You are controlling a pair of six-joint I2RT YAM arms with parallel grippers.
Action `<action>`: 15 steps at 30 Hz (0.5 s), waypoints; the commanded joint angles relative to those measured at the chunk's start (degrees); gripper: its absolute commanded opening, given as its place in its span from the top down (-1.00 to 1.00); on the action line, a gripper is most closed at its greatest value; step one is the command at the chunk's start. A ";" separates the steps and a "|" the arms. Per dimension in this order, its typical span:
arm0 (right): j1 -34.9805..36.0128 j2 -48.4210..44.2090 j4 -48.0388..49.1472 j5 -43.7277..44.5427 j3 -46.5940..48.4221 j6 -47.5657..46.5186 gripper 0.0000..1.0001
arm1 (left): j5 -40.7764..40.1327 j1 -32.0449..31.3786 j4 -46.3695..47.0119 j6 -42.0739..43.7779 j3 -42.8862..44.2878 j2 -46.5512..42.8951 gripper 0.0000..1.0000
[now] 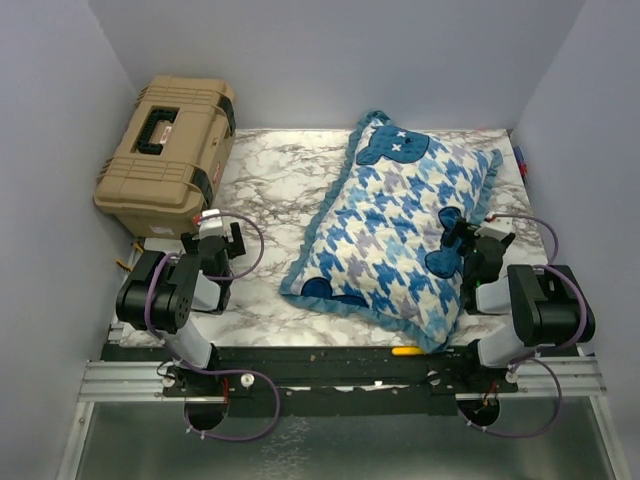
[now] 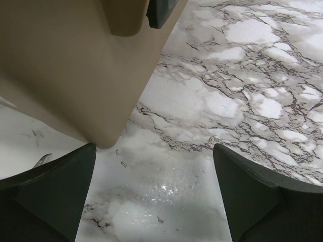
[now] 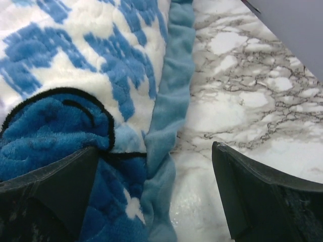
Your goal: Put the pillow into the pillowcase
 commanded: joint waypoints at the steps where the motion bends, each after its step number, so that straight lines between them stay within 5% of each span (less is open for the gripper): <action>1: -0.51 -0.62 4.04 -4.29 1.55 -1.21 -1.00 | 3.15 0.37 8.15 1.24 0.61 -0.06 -0.98; 15: -0.47 0.33 6.91 -4.53 1.11 -2.33 -1.00 | 3.19 0.02 7.54 1.77 1.23 0.23 -0.98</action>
